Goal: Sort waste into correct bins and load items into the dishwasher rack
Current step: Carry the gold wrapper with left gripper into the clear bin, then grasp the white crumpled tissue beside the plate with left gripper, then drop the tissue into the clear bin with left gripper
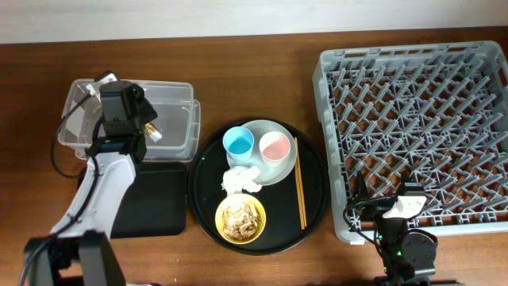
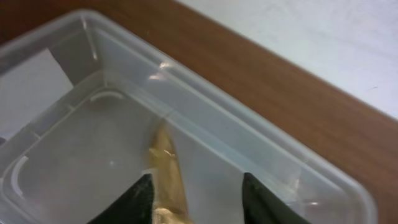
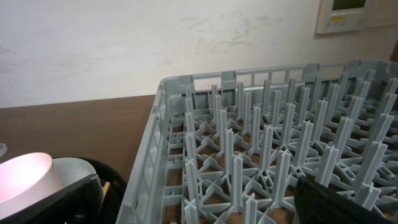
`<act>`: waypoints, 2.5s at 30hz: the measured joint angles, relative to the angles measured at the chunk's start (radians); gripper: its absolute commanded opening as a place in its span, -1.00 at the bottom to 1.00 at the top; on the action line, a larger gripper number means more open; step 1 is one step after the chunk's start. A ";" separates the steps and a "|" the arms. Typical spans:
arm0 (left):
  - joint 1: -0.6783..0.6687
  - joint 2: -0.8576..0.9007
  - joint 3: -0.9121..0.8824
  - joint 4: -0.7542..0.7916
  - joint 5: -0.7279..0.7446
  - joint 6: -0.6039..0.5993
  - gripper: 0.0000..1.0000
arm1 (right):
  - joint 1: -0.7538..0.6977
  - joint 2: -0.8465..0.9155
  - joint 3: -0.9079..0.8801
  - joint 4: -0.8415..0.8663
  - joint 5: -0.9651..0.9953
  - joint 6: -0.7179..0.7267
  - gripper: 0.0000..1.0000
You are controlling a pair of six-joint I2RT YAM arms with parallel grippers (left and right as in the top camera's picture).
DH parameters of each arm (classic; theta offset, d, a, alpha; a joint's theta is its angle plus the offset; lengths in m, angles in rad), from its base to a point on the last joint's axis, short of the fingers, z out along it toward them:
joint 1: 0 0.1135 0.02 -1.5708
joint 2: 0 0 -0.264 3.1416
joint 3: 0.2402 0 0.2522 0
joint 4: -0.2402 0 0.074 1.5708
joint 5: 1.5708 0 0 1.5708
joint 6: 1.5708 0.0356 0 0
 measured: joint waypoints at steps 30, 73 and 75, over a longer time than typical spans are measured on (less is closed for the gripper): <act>-0.626 -0.088 0.019 -0.662 0.270 0.085 0.53 | 0.000 0.001 0.000 0.000 0.000 0.000 0.97; -0.623 -0.204 0.103 -0.739 -0.073 0.033 -0.99 | 0.000 0.001 0.000 0.000 0.000 0.000 0.97; -0.578 -0.230 0.103 -0.714 -0.151 0.033 -0.99 | 0.000 0.001 0.000 0.000 0.000 0.000 0.97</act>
